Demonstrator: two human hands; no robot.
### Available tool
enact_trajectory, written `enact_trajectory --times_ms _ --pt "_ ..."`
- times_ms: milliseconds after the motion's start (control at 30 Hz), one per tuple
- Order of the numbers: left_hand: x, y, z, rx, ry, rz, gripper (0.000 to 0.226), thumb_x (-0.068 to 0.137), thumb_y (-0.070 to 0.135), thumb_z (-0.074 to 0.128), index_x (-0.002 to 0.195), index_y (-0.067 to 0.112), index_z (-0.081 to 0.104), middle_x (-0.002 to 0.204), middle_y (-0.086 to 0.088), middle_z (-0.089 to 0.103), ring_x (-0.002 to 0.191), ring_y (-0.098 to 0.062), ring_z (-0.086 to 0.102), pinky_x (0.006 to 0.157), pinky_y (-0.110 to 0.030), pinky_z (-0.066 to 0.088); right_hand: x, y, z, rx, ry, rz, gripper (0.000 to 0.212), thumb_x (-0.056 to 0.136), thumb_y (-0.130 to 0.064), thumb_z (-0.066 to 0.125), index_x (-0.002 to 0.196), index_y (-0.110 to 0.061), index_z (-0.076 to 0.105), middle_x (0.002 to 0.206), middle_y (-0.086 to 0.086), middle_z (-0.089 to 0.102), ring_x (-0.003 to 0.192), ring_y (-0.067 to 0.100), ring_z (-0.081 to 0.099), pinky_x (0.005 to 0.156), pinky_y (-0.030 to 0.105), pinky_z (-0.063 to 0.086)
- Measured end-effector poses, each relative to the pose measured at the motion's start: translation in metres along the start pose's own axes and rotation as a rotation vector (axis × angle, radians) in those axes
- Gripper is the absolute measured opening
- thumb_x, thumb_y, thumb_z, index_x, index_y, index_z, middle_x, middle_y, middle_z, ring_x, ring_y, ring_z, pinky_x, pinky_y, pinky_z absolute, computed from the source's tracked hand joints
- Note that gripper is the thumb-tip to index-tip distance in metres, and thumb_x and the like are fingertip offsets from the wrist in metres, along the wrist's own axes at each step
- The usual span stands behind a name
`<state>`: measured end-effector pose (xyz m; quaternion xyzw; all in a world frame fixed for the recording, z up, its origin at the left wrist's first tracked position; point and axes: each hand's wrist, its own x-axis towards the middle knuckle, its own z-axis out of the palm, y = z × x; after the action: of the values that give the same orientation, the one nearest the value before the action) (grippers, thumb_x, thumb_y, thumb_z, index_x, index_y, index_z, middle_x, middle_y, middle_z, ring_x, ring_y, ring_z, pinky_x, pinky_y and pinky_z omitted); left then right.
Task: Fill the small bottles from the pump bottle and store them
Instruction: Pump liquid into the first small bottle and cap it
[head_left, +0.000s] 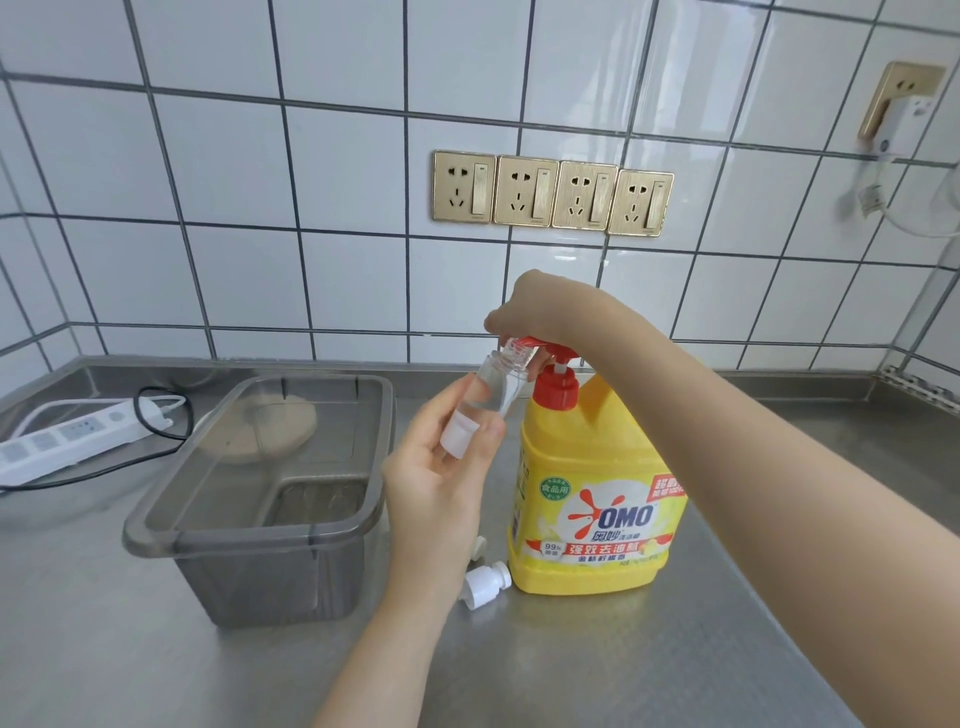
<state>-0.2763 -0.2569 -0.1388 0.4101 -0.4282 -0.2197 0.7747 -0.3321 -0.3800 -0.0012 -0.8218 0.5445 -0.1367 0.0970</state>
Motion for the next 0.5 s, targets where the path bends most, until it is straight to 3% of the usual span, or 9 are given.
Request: enact_trajectory --times_ms 133,233,400,500 --pt "0.001 -0.004 -0.002 0.043 -0.008 0.007 0.037 0.082 0.019 0.073 0.118 0.020 0.067 0.113 0.011 0.072 0.112 -0.006 0.064 0.090 -0.018 0.050 -0.001 0.001 0.003 -0.016 0.012 -0.007 0.027 0.089 -0.022 0.051 0.067 -0.011 0.043 0.064 0.003 0.047 0.051 0.018 0.041 0.047 0.021 0.027" --pt "0.001 -0.004 -0.001 0.031 -0.001 -0.012 0.032 0.082 0.021 0.074 0.113 0.027 0.067 0.110 0.013 0.073 0.109 -0.003 0.065 0.089 -0.018 0.050 0.000 -0.002 0.003 0.001 0.020 -0.020 0.017 0.088 -0.019 0.050 0.076 -0.008 0.053 0.067 0.005 0.053 0.047 0.019 0.046 0.046 0.019 0.031" --pt "-0.001 -0.002 0.005 -0.054 -0.021 -0.053 0.035 0.082 0.008 0.074 0.113 0.023 0.067 0.110 0.011 0.073 0.108 -0.001 0.065 0.086 -0.014 0.050 0.000 -0.002 -0.005 0.156 0.021 -0.065 0.018 0.086 -0.010 0.045 0.086 0.000 0.060 0.041 0.006 0.057 0.022 0.015 0.050 0.032 0.014 0.039" --pt "-0.001 0.000 0.006 -0.059 -0.018 -0.048 0.036 0.082 0.007 0.074 0.111 0.025 0.066 0.109 0.013 0.073 0.107 -0.001 0.066 0.087 -0.015 0.051 0.002 -0.001 -0.009 0.179 0.065 -0.104 0.020 0.086 -0.010 0.045 0.090 0.001 0.062 0.054 0.008 0.067 0.032 0.016 0.056 0.039 0.017 0.047"
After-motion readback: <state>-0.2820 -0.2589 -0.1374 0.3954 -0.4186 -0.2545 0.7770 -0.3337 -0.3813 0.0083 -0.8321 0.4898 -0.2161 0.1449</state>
